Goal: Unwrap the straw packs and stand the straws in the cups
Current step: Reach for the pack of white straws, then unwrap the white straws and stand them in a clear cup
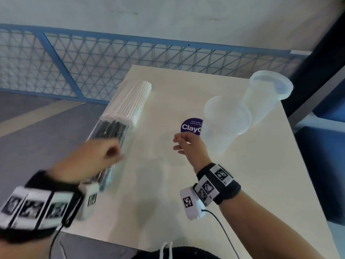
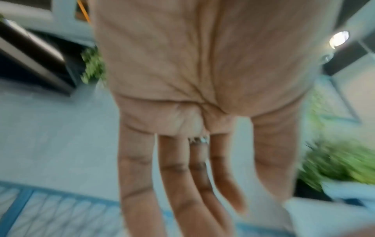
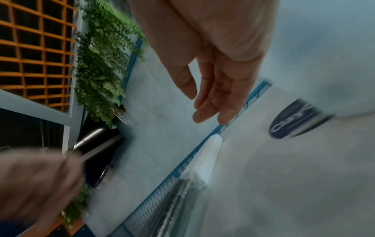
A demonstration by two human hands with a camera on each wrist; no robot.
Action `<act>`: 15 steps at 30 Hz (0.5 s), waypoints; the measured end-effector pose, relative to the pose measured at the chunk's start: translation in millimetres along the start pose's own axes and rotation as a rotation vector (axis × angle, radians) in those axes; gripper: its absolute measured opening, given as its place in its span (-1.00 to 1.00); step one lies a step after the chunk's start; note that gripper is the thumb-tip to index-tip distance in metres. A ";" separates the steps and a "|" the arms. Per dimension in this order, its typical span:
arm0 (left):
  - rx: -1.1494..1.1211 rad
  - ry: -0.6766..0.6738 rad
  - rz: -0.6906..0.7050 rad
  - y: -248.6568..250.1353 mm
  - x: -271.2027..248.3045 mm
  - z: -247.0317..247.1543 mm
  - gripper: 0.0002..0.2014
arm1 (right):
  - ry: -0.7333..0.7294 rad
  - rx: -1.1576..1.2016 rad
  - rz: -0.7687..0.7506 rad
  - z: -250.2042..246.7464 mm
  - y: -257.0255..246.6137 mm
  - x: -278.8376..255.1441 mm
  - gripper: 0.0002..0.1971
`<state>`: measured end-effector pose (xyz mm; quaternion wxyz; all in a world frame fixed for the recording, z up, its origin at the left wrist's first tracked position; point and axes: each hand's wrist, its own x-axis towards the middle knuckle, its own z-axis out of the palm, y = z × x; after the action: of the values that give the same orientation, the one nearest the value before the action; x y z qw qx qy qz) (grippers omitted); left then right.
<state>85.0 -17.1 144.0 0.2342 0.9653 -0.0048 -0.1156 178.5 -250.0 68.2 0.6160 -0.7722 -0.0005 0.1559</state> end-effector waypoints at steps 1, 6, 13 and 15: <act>-0.089 0.114 -0.041 -4.0 22.0 -15.0 -0.71 | 0.000 0.010 -0.009 14.7 -5.2 12.0 -0.84; -0.261 0.412 -0.368 -64.1 131.7 -56.7 -0.62 | 0.023 -0.053 0.028 86.4 -21.9 80.4 -0.78; -0.041 0.033 -0.577 -100.8 193.6 -33.1 -0.35 | -0.064 -0.316 0.244 148.2 -29.7 151.7 -0.47; -0.023 0.005 -0.582 -111.0 208.0 -26.9 -0.35 | -0.087 -0.365 0.302 158.9 -27.9 165.2 -0.42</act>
<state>288.5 80.7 71.0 0.2020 0.9236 0.2745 -0.1756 302.6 -60.2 24.4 0.4353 -0.8545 0.0602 0.2769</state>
